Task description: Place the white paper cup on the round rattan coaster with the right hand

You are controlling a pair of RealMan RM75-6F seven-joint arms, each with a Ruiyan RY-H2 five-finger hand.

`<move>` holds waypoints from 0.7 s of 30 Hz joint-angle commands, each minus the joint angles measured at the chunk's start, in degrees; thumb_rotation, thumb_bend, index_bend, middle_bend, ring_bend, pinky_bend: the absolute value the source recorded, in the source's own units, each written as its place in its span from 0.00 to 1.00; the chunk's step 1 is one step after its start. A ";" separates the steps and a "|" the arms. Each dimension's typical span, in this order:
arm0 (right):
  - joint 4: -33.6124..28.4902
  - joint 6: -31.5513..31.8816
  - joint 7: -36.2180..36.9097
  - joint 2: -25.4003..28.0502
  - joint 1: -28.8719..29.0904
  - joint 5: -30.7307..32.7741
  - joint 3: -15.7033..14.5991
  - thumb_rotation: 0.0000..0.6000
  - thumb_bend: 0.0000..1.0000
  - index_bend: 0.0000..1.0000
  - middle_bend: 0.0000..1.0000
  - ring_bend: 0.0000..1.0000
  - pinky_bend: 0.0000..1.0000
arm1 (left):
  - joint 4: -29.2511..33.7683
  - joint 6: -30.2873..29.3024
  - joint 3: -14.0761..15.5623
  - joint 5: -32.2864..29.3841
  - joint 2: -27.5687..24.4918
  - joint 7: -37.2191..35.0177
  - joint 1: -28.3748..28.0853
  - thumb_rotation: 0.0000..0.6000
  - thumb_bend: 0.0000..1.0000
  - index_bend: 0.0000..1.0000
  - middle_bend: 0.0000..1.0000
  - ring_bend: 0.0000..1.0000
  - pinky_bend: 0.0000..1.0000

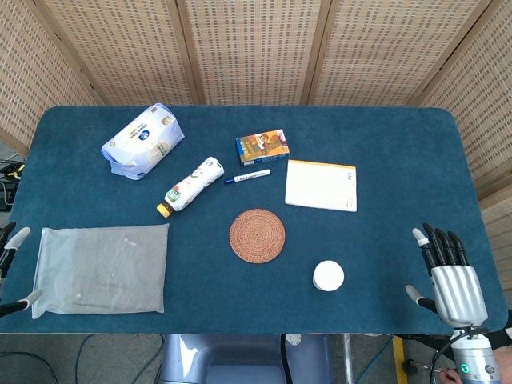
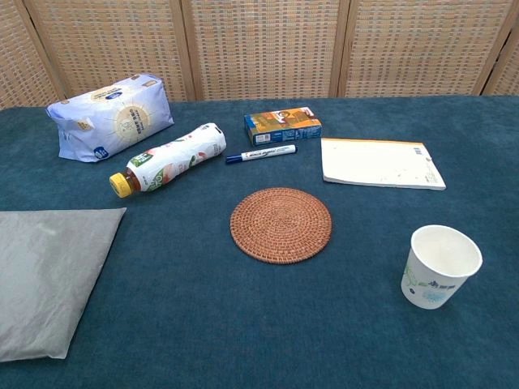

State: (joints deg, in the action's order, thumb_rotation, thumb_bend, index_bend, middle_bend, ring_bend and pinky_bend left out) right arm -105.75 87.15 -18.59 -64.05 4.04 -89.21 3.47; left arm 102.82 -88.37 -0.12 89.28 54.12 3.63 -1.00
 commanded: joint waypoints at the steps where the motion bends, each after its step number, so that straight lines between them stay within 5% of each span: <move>1: 0.07 -0.05 0.01 -0.01 0.01 -0.06 -0.05 1.00 0.00 0.02 0.00 0.00 0.00 | -0.02 0.02 0.02 -0.02 -0.04 -0.03 0.01 1.00 0.00 0.00 0.00 0.00 0.00; 6: 0.29 -1.96 0.07 0.16 0.71 0.07 -0.52 1.00 0.00 0.02 0.00 0.00 0.00 | 0.34 0.06 0.08 0.03 -0.18 0.16 0.01 1.00 0.00 0.00 0.00 0.00 0.00; 21: 4.59 -23.90 16.87 0.17 16.11 -8.09 -3.20 1.00 0.00 0.05 0.00 0.00 0.00 | 0.99 1.65 -0.92 -2.71 -0.33 0.74 -0.79 1.00 0.00 0.00 0.00 0.00 0.00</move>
State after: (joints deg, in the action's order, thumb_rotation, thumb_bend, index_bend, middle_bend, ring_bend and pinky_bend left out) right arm -101.14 66.19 -3.88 -64.11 17.44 -95.82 0.76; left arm 103.78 -86.75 -1.01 86.59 53.78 4.35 -1.76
